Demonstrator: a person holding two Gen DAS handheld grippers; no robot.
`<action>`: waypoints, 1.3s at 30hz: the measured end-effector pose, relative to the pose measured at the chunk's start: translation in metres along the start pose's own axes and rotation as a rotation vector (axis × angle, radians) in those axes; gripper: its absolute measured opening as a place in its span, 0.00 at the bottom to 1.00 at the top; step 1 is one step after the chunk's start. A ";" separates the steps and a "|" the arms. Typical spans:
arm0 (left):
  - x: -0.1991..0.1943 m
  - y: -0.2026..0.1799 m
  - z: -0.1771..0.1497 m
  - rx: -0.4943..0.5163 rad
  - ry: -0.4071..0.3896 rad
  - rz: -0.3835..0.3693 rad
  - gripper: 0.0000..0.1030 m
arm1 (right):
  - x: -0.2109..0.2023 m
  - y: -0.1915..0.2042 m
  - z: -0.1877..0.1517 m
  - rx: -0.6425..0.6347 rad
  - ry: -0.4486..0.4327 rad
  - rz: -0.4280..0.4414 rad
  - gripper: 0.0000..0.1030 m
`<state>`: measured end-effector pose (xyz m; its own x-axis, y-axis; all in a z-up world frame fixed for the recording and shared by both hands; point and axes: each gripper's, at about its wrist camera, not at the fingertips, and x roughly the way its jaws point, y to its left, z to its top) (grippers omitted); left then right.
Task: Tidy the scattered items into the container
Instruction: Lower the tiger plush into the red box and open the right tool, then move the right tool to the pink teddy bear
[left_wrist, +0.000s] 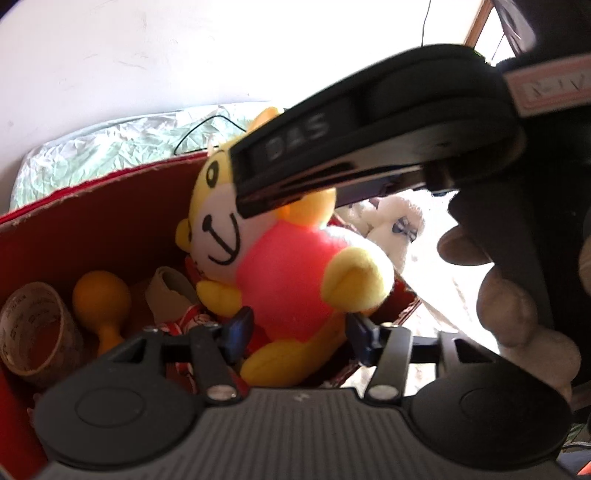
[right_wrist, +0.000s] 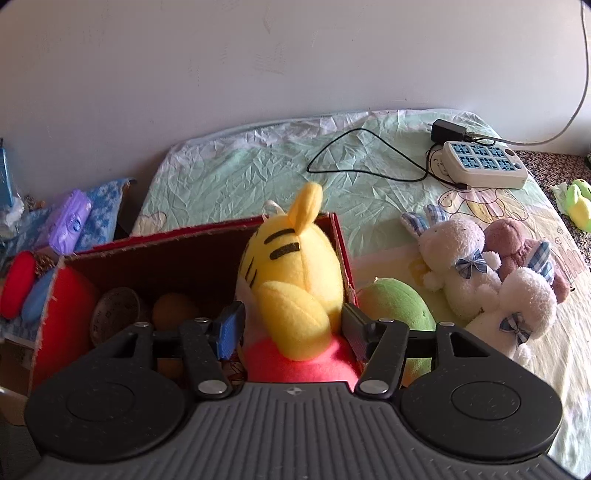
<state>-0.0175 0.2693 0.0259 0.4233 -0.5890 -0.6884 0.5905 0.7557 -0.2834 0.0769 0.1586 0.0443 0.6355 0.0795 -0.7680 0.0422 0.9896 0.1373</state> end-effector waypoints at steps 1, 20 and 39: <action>0.000 0.006 0.003 -0.004 -0.001 -0.006 0.61 | -0.004 -0.001 0.000 0.003 -0.017 -0.013 0.69; 0.010 0.007 0.047 -0.014 -0.023 0.102 0.65 | -0.031 -0.059 -0.017 0.121 -0.131 0.213 0.53; 0.060 -0.109 0.082 0.072 -0.082 0.132 0.64 | -0.025 -0.242 -0.022 0.215 -0.087 0.251 0.53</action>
<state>-0.0001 0.1284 0.0700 0.5535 -0.5094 -0.6589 0.5724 0.8074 -0.1434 0.0337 -0.0799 0.0166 0.7099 0.2979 -0.6381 0.0317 0.8917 0.4516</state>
